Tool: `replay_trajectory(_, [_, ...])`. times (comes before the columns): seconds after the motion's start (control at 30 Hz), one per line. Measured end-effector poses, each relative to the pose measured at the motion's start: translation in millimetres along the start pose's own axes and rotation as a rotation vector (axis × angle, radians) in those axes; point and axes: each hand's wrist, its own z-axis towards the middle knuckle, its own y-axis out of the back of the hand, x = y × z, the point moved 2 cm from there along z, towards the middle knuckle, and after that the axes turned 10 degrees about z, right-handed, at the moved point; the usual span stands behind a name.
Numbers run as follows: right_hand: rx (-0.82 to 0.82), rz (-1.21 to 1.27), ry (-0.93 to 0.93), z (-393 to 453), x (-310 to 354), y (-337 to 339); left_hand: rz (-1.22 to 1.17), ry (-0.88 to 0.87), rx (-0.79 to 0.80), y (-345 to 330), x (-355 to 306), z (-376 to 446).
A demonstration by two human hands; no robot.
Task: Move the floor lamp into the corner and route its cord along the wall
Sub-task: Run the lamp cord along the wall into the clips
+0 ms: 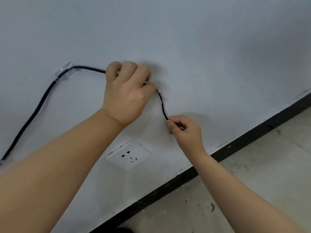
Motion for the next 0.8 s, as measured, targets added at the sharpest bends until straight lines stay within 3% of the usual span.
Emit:
replay_trajectory(0.03, [0.080, -0.061, -0.024, -10, -3, -13, 0.042, 0.106, 0.022, 8, 9, -22])
replay_trajectory(0.27, [0.053, 0.044, -0.130, 0, -5, 10, -0.077, 0.188, 0.035, 0, -17, -39])
replay_trajectory(0.4, [0.101, 0.087, -0.226, 0, -10, 11, -0.110, 0.203, 0.218, 1, -31, -71])
replay_trajectory(0.6, [0.164, -0.203, -0.233, -17, -31, 10, -0.223, 0.352, 0.436, 3, -72, -146])
replay_trajectory(0.8, [0.238, -0.544, -0.283, -47, -61, 14, -0.465, 0.714, 0.645, 11, -125, -215])
